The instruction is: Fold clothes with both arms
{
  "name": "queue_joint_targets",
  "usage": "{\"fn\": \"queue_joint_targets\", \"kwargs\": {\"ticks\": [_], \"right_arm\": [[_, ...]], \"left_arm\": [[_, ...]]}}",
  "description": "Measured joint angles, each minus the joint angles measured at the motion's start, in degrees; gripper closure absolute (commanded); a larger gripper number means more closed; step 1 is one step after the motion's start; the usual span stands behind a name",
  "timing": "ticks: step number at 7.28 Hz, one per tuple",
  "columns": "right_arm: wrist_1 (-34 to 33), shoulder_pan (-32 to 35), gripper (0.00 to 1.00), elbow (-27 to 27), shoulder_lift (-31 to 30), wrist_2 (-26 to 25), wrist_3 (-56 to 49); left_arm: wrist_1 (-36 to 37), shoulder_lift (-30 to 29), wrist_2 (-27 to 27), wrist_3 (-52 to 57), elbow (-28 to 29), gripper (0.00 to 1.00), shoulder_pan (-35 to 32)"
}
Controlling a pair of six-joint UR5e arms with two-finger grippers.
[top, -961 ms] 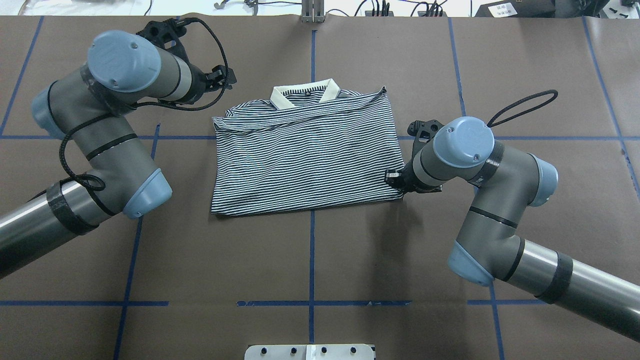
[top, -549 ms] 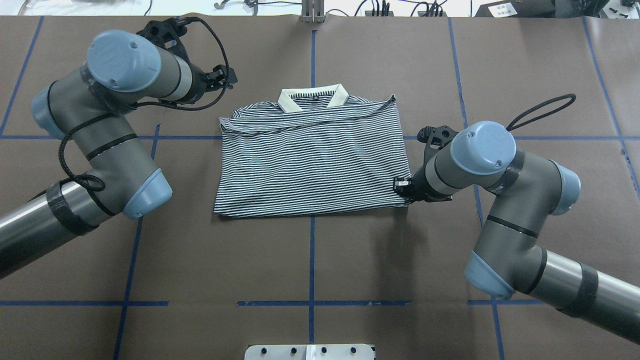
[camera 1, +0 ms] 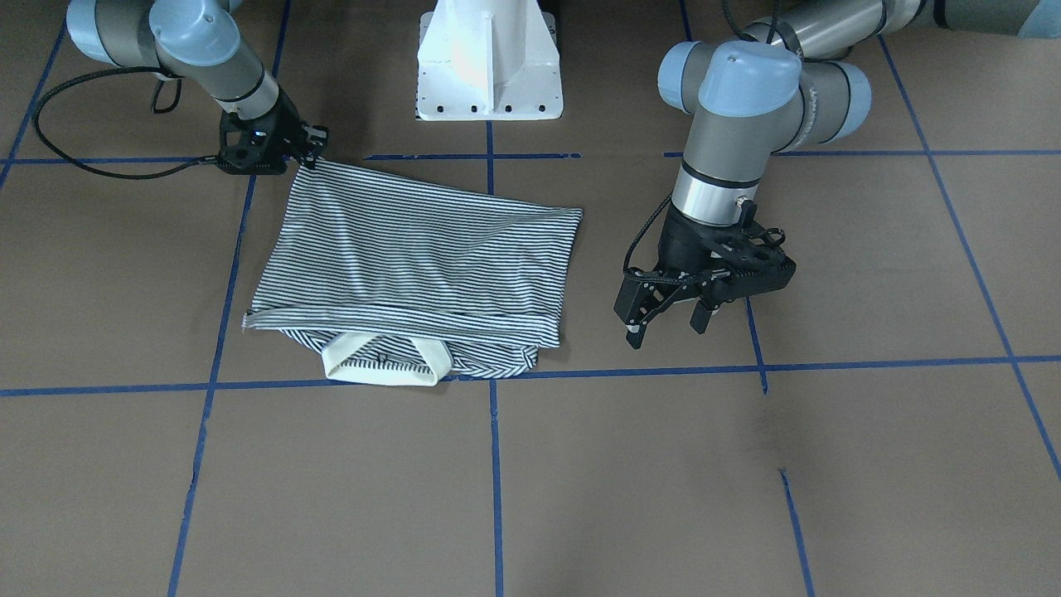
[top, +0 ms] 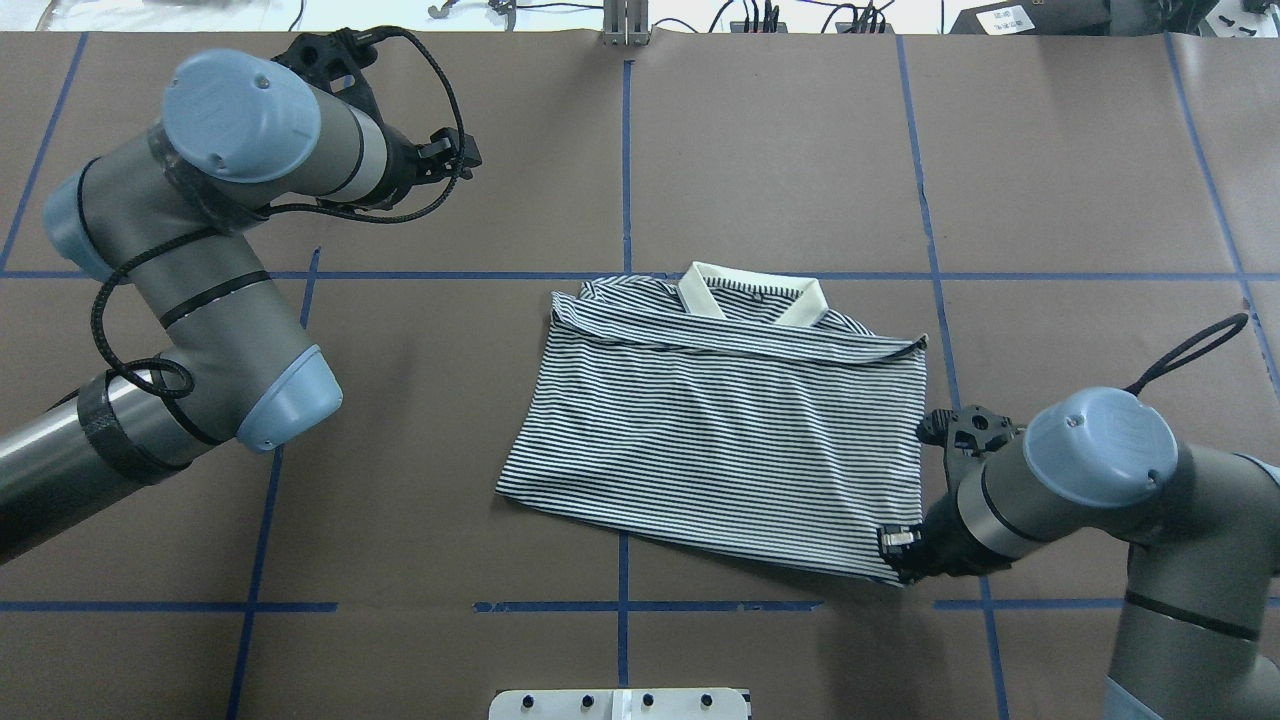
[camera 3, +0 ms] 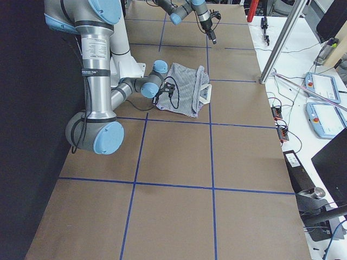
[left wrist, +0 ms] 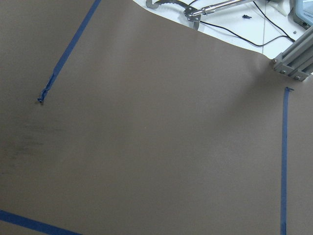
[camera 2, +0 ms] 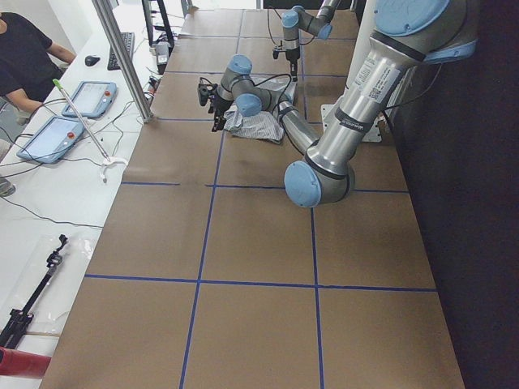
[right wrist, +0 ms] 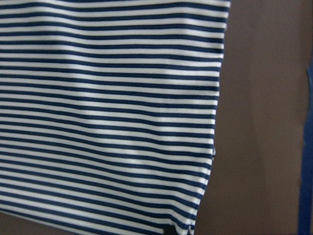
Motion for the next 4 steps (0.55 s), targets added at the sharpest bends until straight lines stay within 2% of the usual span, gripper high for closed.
{"fn": "queue_joint_targets", "kwargs": {"ticks": [1,2,4], "right_arm": [[0.07,-2.71,0.15,2.04,-2.61,1.81,1.07],[0.19,-4.96,0.0,2.97,-3.88,2.61,1.59],[0.6,-5.9,0.0,4.08,-3.8,2.85,1.87]], "left_arm": [[0.93,-0.01,-0.23,0.01,-1.2,0.0,0.31],[2.42,0.0,-1.25,0.1,-2.84,0.0,0.51],[5.82,0.26,-5.47,-0.12,-6.49,0.0,2.24]]}}
